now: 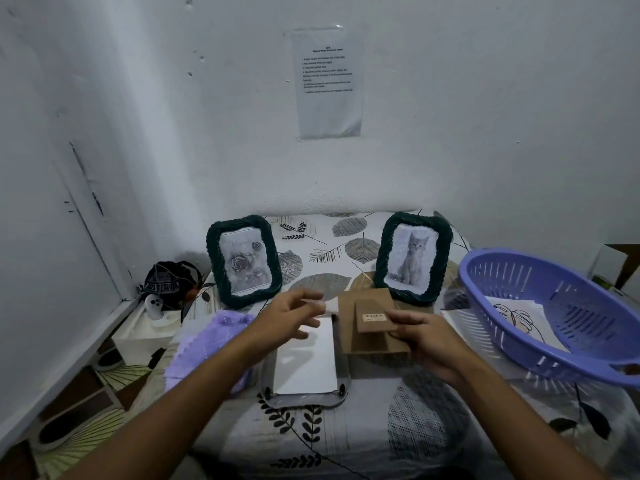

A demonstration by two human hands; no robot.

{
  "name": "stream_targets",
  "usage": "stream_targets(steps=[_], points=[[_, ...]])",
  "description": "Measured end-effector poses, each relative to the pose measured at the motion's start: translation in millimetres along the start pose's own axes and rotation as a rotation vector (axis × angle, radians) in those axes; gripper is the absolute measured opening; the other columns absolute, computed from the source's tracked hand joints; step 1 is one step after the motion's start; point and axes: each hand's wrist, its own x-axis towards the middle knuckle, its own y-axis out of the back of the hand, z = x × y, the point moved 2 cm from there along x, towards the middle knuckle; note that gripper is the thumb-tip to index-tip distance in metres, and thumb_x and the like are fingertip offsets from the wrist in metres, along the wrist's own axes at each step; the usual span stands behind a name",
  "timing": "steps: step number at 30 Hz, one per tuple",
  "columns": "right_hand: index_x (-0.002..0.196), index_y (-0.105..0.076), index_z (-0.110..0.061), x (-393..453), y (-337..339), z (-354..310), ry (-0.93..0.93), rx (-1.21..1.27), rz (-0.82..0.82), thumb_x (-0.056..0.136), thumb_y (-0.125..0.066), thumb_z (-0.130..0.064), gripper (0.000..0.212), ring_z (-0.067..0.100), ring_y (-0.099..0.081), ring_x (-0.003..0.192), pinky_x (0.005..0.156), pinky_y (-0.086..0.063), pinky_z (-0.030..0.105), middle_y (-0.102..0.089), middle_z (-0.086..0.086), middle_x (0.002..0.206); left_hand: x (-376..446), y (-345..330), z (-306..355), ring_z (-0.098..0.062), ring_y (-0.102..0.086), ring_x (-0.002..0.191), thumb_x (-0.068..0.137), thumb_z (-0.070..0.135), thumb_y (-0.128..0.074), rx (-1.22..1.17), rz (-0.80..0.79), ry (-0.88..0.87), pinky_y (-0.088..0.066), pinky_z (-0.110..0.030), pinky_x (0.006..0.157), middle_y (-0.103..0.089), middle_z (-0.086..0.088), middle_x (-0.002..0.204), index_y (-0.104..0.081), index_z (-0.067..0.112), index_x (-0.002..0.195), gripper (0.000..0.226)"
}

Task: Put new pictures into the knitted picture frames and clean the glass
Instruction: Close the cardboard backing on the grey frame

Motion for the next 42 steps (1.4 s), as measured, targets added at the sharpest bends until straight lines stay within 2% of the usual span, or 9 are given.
stream_targets(steps=[3, 4, 7, 9, 11, 14, 19, 31, 42], points=[[0.103, -0.071, -0.006, 2.7, -17.4, 12.0, -0.051, 0.012, -0.027, 0.085, -0.052, 0.013, 0.032, 0.033, -0.064, 0.095, 0.086, -0.051, 0.052, -0.069, 0.020, 0.106, -14.8, 29.1, -16.3, -0.007, -0.064, 0.103, 0.088, 0.030, -0.067, 0.177, -0.077, -0.060, -0.052, -0.025, 0.086, -0.067, -0.001, 0.117, -0.060, 0.022, 0.120, 0.033], [0.108, -0.069, -0.004, 3.0, -24.6, 15.6, -0.067, 0.023, -0.044, 0.084, -0.054, 0.014, 0.033, 0.033, -0.064, 0.093, 0.087, -0.052, 0.050, -0.070, 0.020, 0.105, -20.0, 36.8, -22.3, -0.003, -0.061, 0.106, 0.087, 0.033, -0.068, 0.300, -0.111, -0.087, -0.050, -0.022, 0.091, -0.064, 0.002, 0.122, -0.058, 0.023, 0.123, 0.039], [0.112, -0.066, 0.002, 1.5, -45.8, 24.3, -0.115, 0.097, -0.105, 0.083, -0.055, 0.015, 0.034, 0.027, -0.067, 0.081, 0.065, -0.060, 0.031, -0.070, 0.023, 0.104, -35.6, 48.4, -37.8, 0.003, -0.050, 0.112, 0.080, 0.054, -0.067, 0.729, -0.210, -0.135, -0.040, -0.016, 0.097, -0.052, 0.010, 0.134, -0.049, 0.030, 0.133, 0.061], [0.111, -0.065, 0.005, -0.8, -57.7, 28.7, -0.136, 0.131, -0.127, 0.083, -0.054, 0.016, 0.032, 0.022, -0.068, 0.070, 0.053, -0.057, 0.024, -0.068, 0.025, 0.104, -40.4, 50.7, -52.7, -0.007, -0.037, 0.132, 0.076, 0.067, -0.063, 0.929, -0.269, -0.172, -0.032, -0.026, 0.110, -0.040, 0.008, 0.147, -0.043, 0.030, 0.140, 0.077], [0.113, -0.064, 0.006, -2.4, -66.8, 33.0, -0.143, 0.140, -0.133, 0.083, -0.054, 0.016, 0.032, 0.020, -0.067, 0.062, 0.047, -0.054, 0.022, -0.068, 0.026, 0.102, -42.2, 51.2, -67.3, -0.009, -0.009, 0.146, 0.072, 0.076, -0.057, 1.041, -0.312, -0.188, -0.014, -0.042, 0.119, -0.022, 0.011, 0.157, -0.036, 0.031, 0.145, 0.088], [0.112, -0.063, 0.006, -2.2, -78.0, 39.7, -0.156, 0.155, -0.126, 0.083, -0.053, 0.017, 0.032, 0.019, -0.065, 0.057, 0.044, -0.053, 0.023, -0.069, 0.024, 0.093, -42.9, 53.3, -79.1, -0.011, 0.007, 0.147, 0.071, 0.083, -0.047, 1.054, -0.337, -0.229, -0.001, -0.050, 0.119, -0.011, 0.018, 0.158, -0.034, 0.036, 0.146, 0.090], [0.109, -0.063, 0.006, -2.2, -89.3, 43.0, -0.172, 0.160, -0.119, 0.083, -0.053, 0.018, 0.031, 0.019, -0.068, 0.058, 0.046, -0.055, 0.024, -0.069, 0.024, 0.092, -46.1, 51.5, -75.4, -0.012, 0.009, 0.147, 0.069, 0.086, -0.041, 1.016, -0.384, -0.228, 0.006, -0.052, 0.117, -0.004, 0.033, 0.149, -0.034, 0.039, 0.145, 0.090], [0.105, -0.065, 0.005, 6.5, -89.8, 49.8, -0.209, 0.159, -0.101, 0.082, -0.054, 0.018, 0.029, 0.022, -0.069, 0.059, 0.048, -0.057, 0.027, -0.071, 0.022, 0.085, -44.8, 53.5, -80.5, -0.009, 0.010, 0.146, 0.065, 0.089, -0.040, 0.978, -0.384, -0.219, 0.012, -0.050, 0.116, -0.008, 0.034, 0.149, -0.031, 0.043, 0.144, 0.092], [0.109, -0.063, 0.007, 4.8, -93.2, 42.0, -0.208, 0.143, -0.110, 0.083, -0.053, 0.018, 0.030, 0.018, -0.066, 0.052, 0.041, -0.052, 0.023, -0.069, 0.018, 0.076, -42.6, 55.3, -81.6, -0.007, 0.009, 0.146, 0.074, 0.074, -0.055, 0.961, -0.357, -0.177, 0.013, -0.053, 0.115, -0.021, 0.016, 0.156, -0.030, 0.039, 0.147, 0.084]])
